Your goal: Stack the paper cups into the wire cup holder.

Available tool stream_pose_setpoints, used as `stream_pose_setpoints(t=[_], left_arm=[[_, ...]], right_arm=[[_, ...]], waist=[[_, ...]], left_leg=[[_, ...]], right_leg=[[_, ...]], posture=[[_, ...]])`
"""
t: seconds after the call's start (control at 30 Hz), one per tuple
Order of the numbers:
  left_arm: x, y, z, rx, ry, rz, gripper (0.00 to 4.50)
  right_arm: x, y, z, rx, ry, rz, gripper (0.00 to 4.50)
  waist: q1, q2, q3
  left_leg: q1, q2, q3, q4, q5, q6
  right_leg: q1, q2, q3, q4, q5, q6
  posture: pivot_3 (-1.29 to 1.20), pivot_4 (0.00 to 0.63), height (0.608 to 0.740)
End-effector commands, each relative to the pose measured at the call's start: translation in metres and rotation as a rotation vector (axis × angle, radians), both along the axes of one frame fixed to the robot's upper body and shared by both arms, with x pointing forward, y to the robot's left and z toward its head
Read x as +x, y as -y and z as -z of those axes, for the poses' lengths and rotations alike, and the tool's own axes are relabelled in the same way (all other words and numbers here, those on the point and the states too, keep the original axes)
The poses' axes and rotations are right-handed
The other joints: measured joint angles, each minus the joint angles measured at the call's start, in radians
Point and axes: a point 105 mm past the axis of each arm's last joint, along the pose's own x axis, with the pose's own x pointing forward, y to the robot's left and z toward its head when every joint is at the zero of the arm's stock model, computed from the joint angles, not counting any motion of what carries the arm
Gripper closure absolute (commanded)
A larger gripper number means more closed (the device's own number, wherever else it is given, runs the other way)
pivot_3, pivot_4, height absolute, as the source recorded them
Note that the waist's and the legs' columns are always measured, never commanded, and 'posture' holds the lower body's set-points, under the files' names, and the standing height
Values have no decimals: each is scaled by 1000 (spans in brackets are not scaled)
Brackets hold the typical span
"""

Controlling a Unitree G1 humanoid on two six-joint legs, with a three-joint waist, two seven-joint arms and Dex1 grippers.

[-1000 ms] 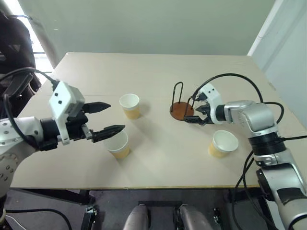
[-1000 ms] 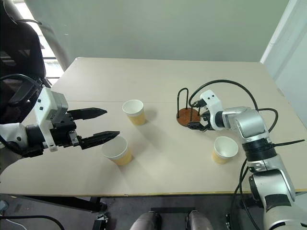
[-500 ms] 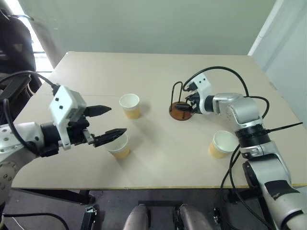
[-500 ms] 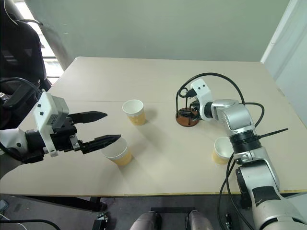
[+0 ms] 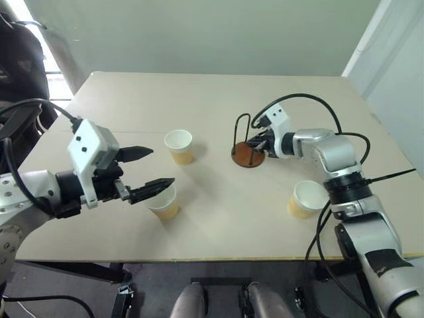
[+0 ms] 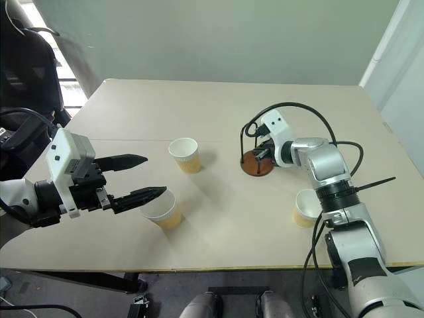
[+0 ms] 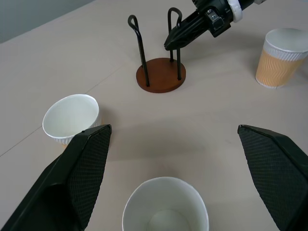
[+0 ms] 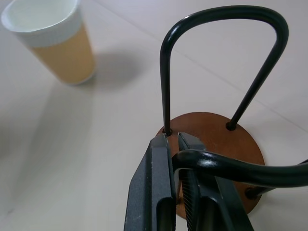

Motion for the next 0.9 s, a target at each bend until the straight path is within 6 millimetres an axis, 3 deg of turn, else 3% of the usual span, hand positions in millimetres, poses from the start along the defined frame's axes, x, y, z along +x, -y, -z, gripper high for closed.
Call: stream_pose_setpoints(t=[0.03,0.23,0.4,0.63,0.9], left_arm=[[-5,-3,-9,26,23,11,0],[-10,-6,-10,60,-16,42,0],[-16,0,-4,75,-73,104,0],[-28,7,4,113,-152,189,0],[-41,16,12,139,-209,277,0]], right_arm=[[-25,-8,-9,-26,39,-196,4471],[-95,-13,-17,-89,43,-600,4471],[-133,-9,-2,-121,-18,-786,4471],[-142,-10,12,-126,-28,-822,4471],[-138,-10,19,-141,-8,-817,4471]], waist=[[1,0,0],[-1,0,0],[-2,-2,-1],[-4,-1,-1],[-4,-1,-1]], left_leg=[[0,0,0,0,0,0],[-1,0,0,1,-1,-1],[1,0,0,2,0,-1],[3,1,1,6,3,2],[2,1,0,8,3,2]], right_leg=[[0,0,0,0,0,0],[0,0,0,-1,0,0],[3,1,0,-1,-1,-2],[5,2,2,-1,-4,-6],[6,2,2,-1,-4,-6]], posture=[[0,150,740],[0,150,740],[0,150,740],[0,150,740],[0,150,740]])
